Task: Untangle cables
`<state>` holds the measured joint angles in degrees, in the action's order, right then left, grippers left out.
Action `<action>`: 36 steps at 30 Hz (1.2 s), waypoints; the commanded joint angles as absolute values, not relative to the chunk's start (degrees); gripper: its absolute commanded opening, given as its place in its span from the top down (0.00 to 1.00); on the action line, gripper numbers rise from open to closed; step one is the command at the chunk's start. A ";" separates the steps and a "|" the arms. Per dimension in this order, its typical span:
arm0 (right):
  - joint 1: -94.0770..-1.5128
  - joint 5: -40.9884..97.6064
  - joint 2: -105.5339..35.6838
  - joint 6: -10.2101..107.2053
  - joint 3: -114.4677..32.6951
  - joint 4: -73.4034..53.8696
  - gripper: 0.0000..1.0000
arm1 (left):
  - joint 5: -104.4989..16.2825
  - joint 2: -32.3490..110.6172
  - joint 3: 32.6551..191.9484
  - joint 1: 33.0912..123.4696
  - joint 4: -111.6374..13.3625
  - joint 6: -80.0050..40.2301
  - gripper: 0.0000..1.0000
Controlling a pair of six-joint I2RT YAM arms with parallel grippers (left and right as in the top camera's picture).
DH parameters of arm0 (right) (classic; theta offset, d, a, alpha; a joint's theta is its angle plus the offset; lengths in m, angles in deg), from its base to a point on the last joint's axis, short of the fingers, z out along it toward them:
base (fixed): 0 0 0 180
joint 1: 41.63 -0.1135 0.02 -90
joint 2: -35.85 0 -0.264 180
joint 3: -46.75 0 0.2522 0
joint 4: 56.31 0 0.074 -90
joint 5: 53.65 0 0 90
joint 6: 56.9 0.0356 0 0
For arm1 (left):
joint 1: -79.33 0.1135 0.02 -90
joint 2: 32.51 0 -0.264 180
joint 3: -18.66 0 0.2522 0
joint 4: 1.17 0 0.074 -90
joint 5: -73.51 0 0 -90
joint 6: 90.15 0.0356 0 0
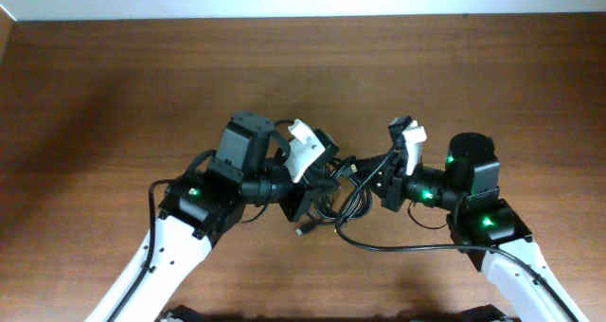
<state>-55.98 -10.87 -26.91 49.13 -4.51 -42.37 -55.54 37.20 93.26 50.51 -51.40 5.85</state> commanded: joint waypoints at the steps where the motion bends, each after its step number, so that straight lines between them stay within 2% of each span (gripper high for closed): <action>1: -53.60 12.98 -26.78 50.44 -4.83 -43.42 0.94 | -63.28 36.37 93.66 49.72 -57.39 5.91 1.00; 3: -53.60 18.68 -26.78 50.42 -4.86 -43.42 0.94 | -63.25 36.37 93.66 49.72 -60.32 5.91 1.00; 4: -53.58 19.77 -26.78 50.40 -4.86 -43.46 0.90 | -63.23 36.37 93.66 49.72 -60.82 5.94 1.00; 5: -53.60 20.15 -26.78 50.42 -4.86 -43.44 0.81 | -63.23 36.37 93.66 49.72 -60.93 5.94 1.00; 6: -53.60 20.17 -26.78 50.40 -4.86 -43.44 0.79 | -63.19 36.37 93.66 49.72 -60.93 5.94 1.00; 7: -53.53 20.98 -26.78 49.83 -4.83 -43.46 0.66 | -63.21 36.37 93.66 49.72 -60.93 5.94 1.00; 10: -53.55 21.76 -26.78 49.81 -4.86 -43.11 0.64 | -63.06 36.37 93.66 49.72 -60.91 5.94 1.00; 12: -53.55 18.79 -26.76 49.83 -4.86 -42.06 0.63 | -57.22 36.37 93.66 49.72 -60.86 5.83 1.00; 14: -53.55 10.62 -26.76 49.83 -4.86 -41.93 0.48 | -46.58 36.37 93.66 49.79 -58.96 -1.82 1.00; 16: -53.55 2.57 -26.76 49.90 -4.86 -41.93 0.16 | -41.22 36.37 93.66 49.79 -55.31 -6.94 1.00; 17: -53.55 -3.70 -26.74 50.05 -4.86 -41.97 0.05 | -40.61 36.37 93.66 49.77 -53.08 -7.44 1.00; 20: -53.55 -16.31 -26.76 50.05 -4.86 -41.95 0.03 | -40.63 36.37 93.66 49.77 -44.67 -7.46 1.00; 24: -53.55 -19.42 -26.76 51.84 -4.86 -41.95 0.02 | -40.65 36.37 93.66 49.77 -36.56 -8.51 1.00; 26: -53.55 -19.37 -26.76 52.02 -4.86 -41.97 0.05 | -41.44 36.24 93.66 49.77 -34.53 -9.25 1.00; 27: -53.55 -19.39 -26.76 51.99 -4.86 -41.97 0.39 | -42.64 36.02 93.66 49.77 -33.59 -9.58 1.00; 28: -53.55 -19.39 -26.76 52.02 -4.86 -41.97 0.82 | -42.58 35.71 93.66 49.79 -33.59 -9.56 1.00; 29: -53.55 -19.42 -26.76 52.02 -4.86 -41.97 0.92 | -42.58 35.32 93.66 49.79 -33.52 -9.56 1.00; 30: -53.55 -19.42 -26.76 52.02 -4.86 -41.97 0.96 | -42.56 34.45 93.66 49.79 -33.19 -9.56 1.00; 32: -53.55 -20.12 -26.76 52.02 -4.86 -42.48 0.96 | -41.66 32.17 93.66 50.16 -32.97 -9.54 1.00; 33: -53.55 -21.19 -26.76 52.02 -4.86 -43.22 0.96 | -41.70 31.08 93.66 51.04 -33.02 -9.54 0.95; 34: -53.55 -22.67 -26.76 51.97 -4.86 -44.49 0.96 | -41.70 30.03 93.66 52.02 -33.15 -9.54 0.81; 35: -53.55 -23.46 -26.76 51.97 -4.86 -46.06 0.96 | -41.73 29.00 93.66 52.94 -33.50 -9.54 0.74; 36: -53.55 -23.46 -26.76 51.21 -4.86 -46.91 0.96 | -41.73 27.78 93.66 53.90 -33.91 -9.54 0.60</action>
